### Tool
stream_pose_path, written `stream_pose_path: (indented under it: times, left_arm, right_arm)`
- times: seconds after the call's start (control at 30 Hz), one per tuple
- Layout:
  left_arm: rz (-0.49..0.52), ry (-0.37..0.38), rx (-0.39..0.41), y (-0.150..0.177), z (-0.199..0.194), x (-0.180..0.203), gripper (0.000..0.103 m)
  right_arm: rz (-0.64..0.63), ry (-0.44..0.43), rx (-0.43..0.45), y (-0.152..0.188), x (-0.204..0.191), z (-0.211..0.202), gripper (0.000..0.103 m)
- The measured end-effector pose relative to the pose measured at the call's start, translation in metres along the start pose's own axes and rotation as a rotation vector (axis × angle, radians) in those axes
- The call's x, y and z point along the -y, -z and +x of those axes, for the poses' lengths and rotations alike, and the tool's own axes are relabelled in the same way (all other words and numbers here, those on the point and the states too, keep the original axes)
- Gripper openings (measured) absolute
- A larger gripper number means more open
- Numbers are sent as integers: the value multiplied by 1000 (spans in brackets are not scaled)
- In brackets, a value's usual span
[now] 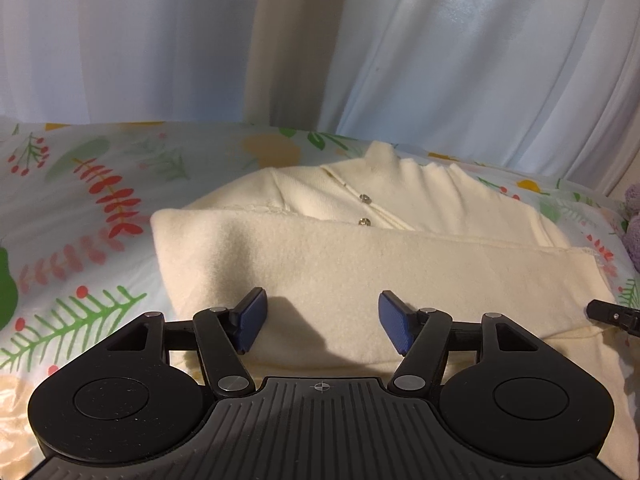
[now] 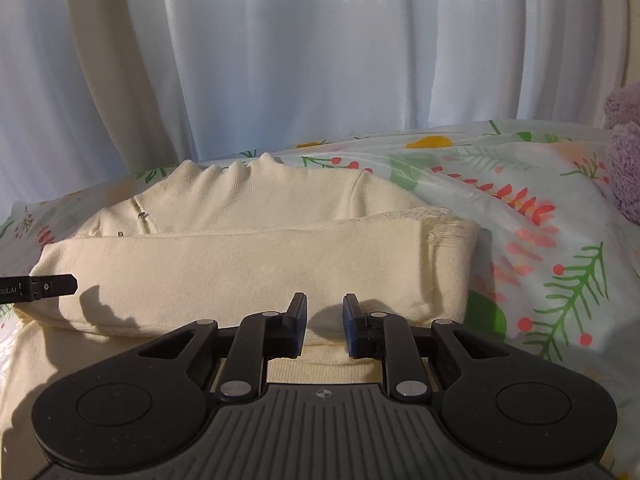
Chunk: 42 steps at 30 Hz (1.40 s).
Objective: Fold small clothes
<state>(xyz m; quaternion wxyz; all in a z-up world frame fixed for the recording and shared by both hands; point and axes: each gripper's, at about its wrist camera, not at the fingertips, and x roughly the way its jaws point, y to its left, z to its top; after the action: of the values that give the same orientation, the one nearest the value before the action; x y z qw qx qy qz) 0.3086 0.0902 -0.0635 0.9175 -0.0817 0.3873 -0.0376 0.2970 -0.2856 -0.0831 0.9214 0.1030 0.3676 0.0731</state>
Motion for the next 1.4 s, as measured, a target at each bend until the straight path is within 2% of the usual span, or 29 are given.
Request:
stream_pose_path:
  times: [0.13, 0.3, 0.43, 0.6, 0.73, 0.87, 0.9, 0.93, 1.0, 1.1, 1.2, 1.33, 1.4]
  left_arm:
    - [-28, 7, -5, 1, -3, -2, 68]
    - [-7, 0, -17, 4, -5, 3, 70]
    - [-8, 4, -26, 7, -10, 2, 70]
    - [-15, 0, -33, 10, -10, 2, 71]
    - [-13, 3, -34, 11, -11, 3, 73]
    - [-8, -3, -41, 12, -10, 4, 73]
    - [-7, -4, -41, 12, -10, 4, 73]
    - [-6, -5, -41, 12, -10, 5, 73]
    - [-8, -4, -39, 12, -13, 5, 73]
    - [-24, 3, -40, 13, -14, 2, 73]
    - [-32, 2, -50, 14, -13, 0, 73]
    - [-10, -4, -58, 14, -15, 2, 74]
    - [-14, 1, -62, 15, -22, 3, 77]
  right_arm:
    - [145, -36, -26, 3, 19, -6, 19]
    - [282, -57, -20, 5, 35, -8, 19]
    - [335, -35, 1, 3, 43, -12, 20]
    - [390, -18, -26, -1, 49, -3, 22]
    - [531, -53, -35, 0, 61, -2, 25]
    - [585, -77, -44, 1, 67, 7, 23]
    - [586, -77, -41, 1, 67, 8, 19]
    - [577, -68, -40, 1, 67, 9, 5]
    - [554, -68, -24, 1, 63, 5, 6]
    - [533, -118, 28, 3, 62, -6, 6]
    - [489, -56, -7, 6, 64, -4, 6]
    - [291, -11, 11, 6, 45, -4, 8]
    - [246, -29, 28, 5, 39, -11, 12]
